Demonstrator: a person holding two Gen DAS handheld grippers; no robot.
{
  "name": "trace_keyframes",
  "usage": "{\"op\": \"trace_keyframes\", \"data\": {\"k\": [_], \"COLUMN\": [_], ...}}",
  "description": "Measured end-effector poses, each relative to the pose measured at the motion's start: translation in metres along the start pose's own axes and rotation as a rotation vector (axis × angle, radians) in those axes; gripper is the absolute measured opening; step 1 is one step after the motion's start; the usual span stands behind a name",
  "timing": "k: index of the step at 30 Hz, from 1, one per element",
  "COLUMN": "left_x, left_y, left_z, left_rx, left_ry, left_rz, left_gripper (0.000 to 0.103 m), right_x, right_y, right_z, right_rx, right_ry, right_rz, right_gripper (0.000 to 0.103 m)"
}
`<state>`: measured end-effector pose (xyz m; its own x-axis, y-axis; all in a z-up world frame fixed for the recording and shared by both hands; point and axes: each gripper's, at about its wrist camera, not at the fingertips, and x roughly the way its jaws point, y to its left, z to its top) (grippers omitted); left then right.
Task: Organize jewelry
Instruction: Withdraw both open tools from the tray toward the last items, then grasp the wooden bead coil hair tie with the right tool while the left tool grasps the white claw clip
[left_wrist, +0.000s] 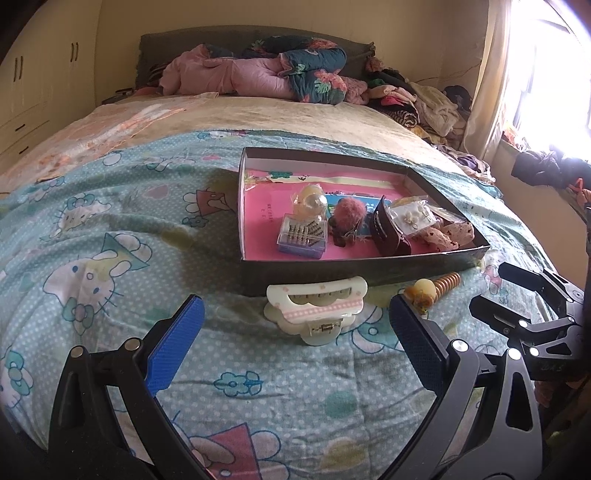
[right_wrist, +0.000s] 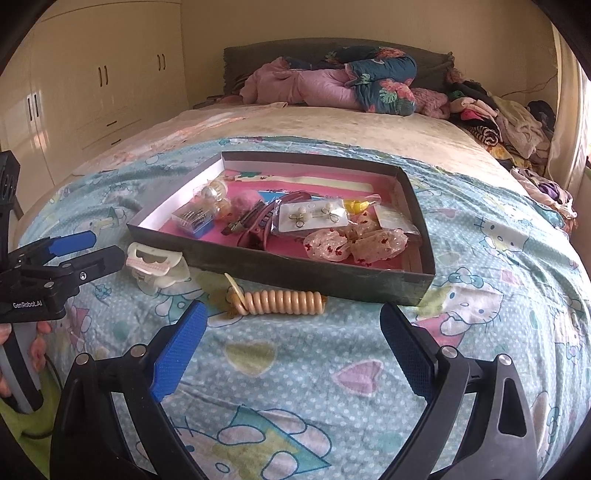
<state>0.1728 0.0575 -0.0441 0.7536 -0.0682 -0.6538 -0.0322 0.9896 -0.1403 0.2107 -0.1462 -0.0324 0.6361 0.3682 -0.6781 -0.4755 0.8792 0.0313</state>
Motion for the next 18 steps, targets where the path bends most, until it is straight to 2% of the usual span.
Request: {"op": "trace_keyframes", "data": {"k": [9,18], "left_x": [0.01,0.025], "left_y": [0.008,0.003], "left_z": [-0.01,-0.013], "left_rx": [-0.027,-0.015], "left_ry": [0.044,0.073], "left_rz": [-0.018,-0.016], "left_gripper": [0.091,0.091], "right_x": [0.025,0.048], "right_y": [0.006,-0.004], "right_z": [-0.002,-0.001], "right_rx": [-0.009,0.061], "right_ry": [0.037,0.072], "right_rz": [0.003,0.035], "right_gripper": [0.092,0.092]}}
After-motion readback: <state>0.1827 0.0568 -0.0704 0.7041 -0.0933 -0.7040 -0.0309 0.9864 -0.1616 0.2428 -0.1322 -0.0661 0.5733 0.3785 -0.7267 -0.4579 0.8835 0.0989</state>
